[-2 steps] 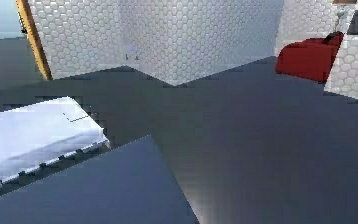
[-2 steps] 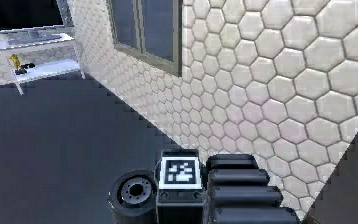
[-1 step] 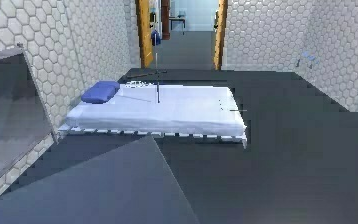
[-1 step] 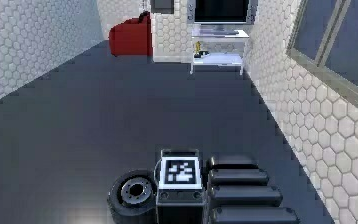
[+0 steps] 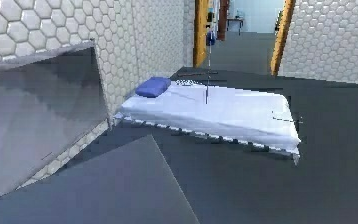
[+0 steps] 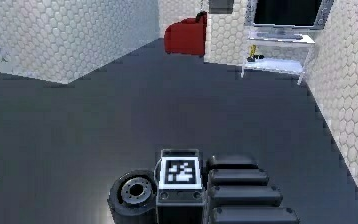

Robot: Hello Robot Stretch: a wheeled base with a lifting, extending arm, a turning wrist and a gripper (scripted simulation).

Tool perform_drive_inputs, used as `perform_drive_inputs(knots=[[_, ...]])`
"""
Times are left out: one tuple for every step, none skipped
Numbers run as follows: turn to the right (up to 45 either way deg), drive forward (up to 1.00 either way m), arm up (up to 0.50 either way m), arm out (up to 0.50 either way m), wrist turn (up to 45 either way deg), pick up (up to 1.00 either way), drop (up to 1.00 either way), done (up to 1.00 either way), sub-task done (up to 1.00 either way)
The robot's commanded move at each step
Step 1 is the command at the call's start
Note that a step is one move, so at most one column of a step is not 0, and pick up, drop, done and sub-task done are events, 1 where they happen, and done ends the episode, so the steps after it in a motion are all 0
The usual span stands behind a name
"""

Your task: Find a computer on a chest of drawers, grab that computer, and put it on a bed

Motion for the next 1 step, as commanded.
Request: perform_drive_inputs(knots=[[0.0, 1.0, 0.0, 0.0, 0.0, 0.0, 0.0, 0.0, 0.0]])
